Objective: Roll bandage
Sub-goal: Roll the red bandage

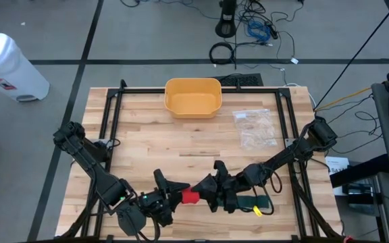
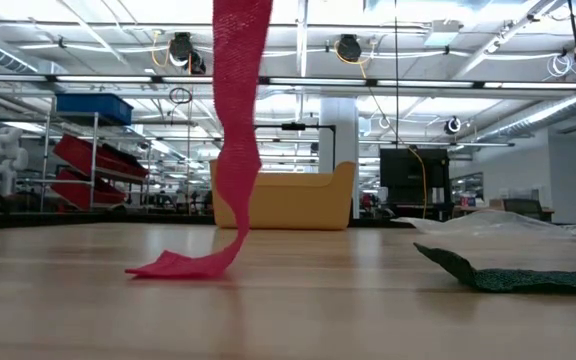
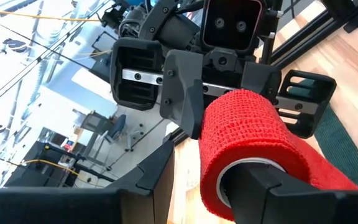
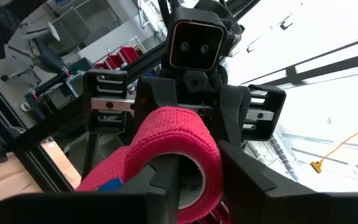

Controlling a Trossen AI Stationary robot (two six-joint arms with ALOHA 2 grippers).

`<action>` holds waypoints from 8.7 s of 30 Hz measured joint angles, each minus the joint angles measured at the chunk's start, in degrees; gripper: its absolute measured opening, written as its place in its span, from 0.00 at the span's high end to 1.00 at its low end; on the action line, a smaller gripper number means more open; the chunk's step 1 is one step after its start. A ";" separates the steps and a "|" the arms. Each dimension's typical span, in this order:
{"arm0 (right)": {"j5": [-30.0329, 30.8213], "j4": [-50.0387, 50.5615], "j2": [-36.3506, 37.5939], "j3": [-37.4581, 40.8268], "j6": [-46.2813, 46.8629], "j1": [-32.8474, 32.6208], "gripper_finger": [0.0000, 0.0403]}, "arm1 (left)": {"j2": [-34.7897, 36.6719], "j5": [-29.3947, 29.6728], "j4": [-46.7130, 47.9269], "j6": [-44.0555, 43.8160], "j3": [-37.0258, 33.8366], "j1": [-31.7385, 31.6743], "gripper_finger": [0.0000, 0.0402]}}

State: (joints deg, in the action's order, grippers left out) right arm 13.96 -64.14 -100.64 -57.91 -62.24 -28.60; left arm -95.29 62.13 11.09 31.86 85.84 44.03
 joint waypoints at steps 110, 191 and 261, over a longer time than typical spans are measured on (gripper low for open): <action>36.27 9.70 11.26 0.07 -16.33 -10.17 0.90 | -16.18 13.10 10.03 -24.63 0.04 6.70 0.33; 37.84 43.19 35.41 0.07 23.81 -12.61 0.90 | -24.87 10.26 5.85 54.60 13.09 -8.28 0.33; -9.62 55.08 38.34 0.07 40.48 6.16 0.90 | -25.18 -5.11 -0.55 68.99 19.21 -8.19 0.33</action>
State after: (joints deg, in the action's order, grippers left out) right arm 4.34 -9.06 -62.30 -57.84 -21.76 -22.44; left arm -120.46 57.01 10.54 100.85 105.06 35.84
